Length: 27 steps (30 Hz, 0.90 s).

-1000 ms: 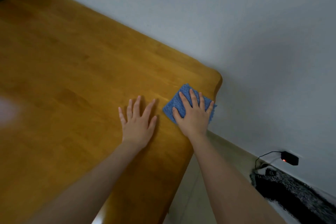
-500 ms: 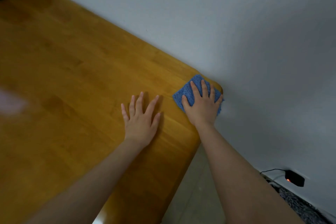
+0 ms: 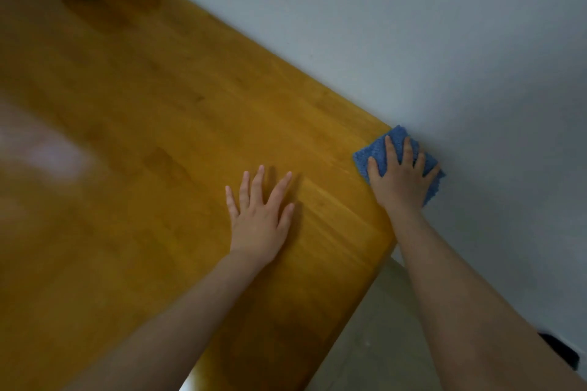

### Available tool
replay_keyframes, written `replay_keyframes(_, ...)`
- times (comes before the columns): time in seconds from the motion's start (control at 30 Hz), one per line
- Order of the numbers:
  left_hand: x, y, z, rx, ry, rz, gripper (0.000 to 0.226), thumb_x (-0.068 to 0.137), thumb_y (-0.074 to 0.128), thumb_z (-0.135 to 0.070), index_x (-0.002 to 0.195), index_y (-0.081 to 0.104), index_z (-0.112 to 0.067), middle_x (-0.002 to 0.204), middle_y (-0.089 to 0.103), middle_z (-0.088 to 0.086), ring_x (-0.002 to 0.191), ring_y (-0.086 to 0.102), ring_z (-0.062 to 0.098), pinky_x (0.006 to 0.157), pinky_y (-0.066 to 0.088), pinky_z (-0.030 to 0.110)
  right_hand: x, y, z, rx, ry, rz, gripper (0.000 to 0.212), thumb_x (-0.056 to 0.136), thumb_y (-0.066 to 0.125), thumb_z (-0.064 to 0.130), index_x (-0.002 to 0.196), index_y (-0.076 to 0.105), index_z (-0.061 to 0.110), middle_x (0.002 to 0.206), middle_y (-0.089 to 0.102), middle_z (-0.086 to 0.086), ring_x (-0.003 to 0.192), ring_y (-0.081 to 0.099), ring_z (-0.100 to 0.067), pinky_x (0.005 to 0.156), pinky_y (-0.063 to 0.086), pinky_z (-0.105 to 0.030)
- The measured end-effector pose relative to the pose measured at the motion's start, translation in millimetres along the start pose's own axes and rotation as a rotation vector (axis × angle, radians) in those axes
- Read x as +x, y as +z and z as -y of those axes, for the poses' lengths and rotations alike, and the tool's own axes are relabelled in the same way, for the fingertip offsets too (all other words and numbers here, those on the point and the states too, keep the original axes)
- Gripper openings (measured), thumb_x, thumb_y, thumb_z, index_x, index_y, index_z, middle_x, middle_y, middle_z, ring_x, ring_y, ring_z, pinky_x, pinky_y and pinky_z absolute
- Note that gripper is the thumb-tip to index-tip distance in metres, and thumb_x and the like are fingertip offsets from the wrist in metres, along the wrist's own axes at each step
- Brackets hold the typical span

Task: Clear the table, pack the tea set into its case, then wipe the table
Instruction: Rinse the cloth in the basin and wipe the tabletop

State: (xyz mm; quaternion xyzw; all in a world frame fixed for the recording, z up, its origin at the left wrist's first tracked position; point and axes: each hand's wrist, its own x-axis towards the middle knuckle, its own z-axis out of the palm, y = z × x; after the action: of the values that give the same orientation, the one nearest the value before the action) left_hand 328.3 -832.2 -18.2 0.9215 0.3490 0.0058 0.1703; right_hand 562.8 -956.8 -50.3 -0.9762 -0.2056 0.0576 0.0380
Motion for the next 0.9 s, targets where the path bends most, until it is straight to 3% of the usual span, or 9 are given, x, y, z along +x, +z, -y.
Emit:
replay_keyframes(0.53,-107.1,-37.3,130.1,0.032,-0.189,-0.058,0.055,0.099,0.027,-0.052,0.150,0.007,-0.048,0.162,-0.001,0.002,0.148,-0.013,0.026,0.115,-0.014,0.054,-156.8,26.9,136.2,-0.034,-0.275,0.053,0.065,0.095,0.015,0.066,0.154,0.008,0.039,0.164,0.003,-0.001,0.149,-0.004,-0.030,0.116,-0.005,-0.061)
replay_keyframes(0.73,-158.6,-53.7,187.0,0.038,-0.249,-0.060,0.067,0.084,0.002,-0.062,0.149,0.008,-0.049,0.162,0.001,0.002,0.148,-0.011,0.026,0.114,-0.013,0.054,-228.6,40.0,189.5,-0.050,-0.348,0.079,0.066,0.094,0.010,0.067,0.154,0.005,0.040,0.164,0.001,0.000,0.149,-0.005,-0.030,0.115,-0.006,-0.061)
replay_keyframes(0.9,-196.7,-70.1,235.2,0.051,-0.293,-0.078,0.069,0.082,-0.001,-0.063,0.149,0.007,-0.049,0.162,0.000,0.001,0.148,-0.011,0.026,0.114,-0.014,0.053,-277.3,50.7,232.4,-0.052,-0.393,0.079,0.075,0.084,-0.005,0.069,0.154,0.005,0.041,0.164,0.001,0.000,0.149,-0.004,-0.031,0.115,-0.005,-0.062)
